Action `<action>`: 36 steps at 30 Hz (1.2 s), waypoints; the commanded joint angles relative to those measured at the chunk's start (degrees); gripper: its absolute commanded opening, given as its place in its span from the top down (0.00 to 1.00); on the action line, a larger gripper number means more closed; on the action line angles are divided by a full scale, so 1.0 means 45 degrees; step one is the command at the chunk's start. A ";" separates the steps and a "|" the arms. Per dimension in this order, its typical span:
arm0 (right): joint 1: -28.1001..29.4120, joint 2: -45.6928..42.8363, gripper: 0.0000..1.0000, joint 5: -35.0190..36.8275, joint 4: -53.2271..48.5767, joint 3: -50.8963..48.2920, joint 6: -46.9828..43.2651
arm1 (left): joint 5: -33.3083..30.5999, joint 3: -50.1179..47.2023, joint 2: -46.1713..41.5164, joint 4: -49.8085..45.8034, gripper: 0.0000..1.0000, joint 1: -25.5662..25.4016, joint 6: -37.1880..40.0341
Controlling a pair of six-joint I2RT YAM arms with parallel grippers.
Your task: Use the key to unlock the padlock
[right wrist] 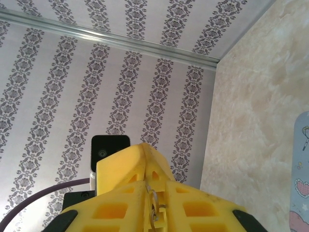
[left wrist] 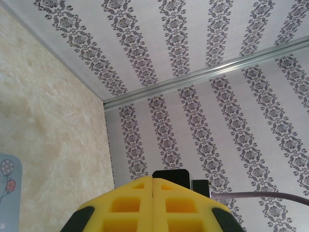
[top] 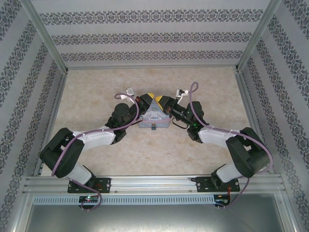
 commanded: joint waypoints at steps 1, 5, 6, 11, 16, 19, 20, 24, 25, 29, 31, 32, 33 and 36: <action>0.0107 0.0141 0.80 -0.0255 0.0726 -0.0157 -0.0021 | -0.0113 -0.0140 -0.0003 0.0400 1.00 0.0106 -0.0034; 0.0127 0.0179 0.77 -0.0353 0.0771 -0.0100 -0.0005 | -0.0108 -0.0113 0.0017 0.0354 1.00 0.0103 -0.0055; 0.0126 0.0193 0.76 -0.0372 0.0790 -0.0098 -0.0020 | -0.0123 -0.0094 0.0034 0.0347 1.00 0.0106 -0.0054; 0.0146 0.0263 0.77 -0.0390 0.0867 -0.0065 0.0007 | -0.0102 -0.0088 0.0061 0.0310 1.00 0.0105 -0.0073; 0.0163 0.0384 0.79 -0.0420 0.0966 0.0019 0.0093 | -0.0084 -0.0089 0.0095 0.0317 1.00 0.0106 -0.0072; 0.0165 0.0465 0.80 -0.0455 0.1023 0.0077 0.0135 | -0.0100 -0.0144 0.0095 0.0289 1.00 0.0094 -0.0087; 0.0170 0.0480 0.81 -0.0445 0.1053 0.0094 0.0135 | -0.0086 -0.0139 0.0095 0.0289 1.00 0.0105 -0.0093; 0.0204 0.0579 0.85 -0.0464 0.1121 0.0136 0.0174 | -0.0064 -0.0157 0.0153 0.0377 1.00 0.0106 -0.0151; 0.0222 0.0577 0.85 -0.0472 0.1127 0.0148 0.0178 | -0.0065 -0.0166 0.0173 0.0381 1.00 0.0096 -0.0151; 0.0229 0.0613 0.93 -0.0511 0.1143 0.0192 0.0193 | -0.0084 -0.0190 0.0169 0.0411 1.00 0.0106 -0.0191; 0.0224 0.0641 1.00 -0.0516 0.1160 0.0185 0.0213 | -0.0084 -0.0238 0.0154 0.0407 1.00 0.0097 -0.0197; 0.0205 0.0645 1.00 -0.0561 0.1161 0.0175 0.0203 | -0.0103 -0.0248 0.0134 0.0401 1.00 0.0095 -0.0208; 0.0195 0.0638 1.00 -0.0570 0.1168 0.0158 0.0213 | -0.0104 -0.0267 0.0130 0.0377 1.00 0.0096 -0.0211; 0.0128 0.0556 1.00 -0.0564 0.1155 -0.0026 0.0156 | -0.0094 -0.0264 -0.0039 0.0032 0.98 0.0101 -0.0258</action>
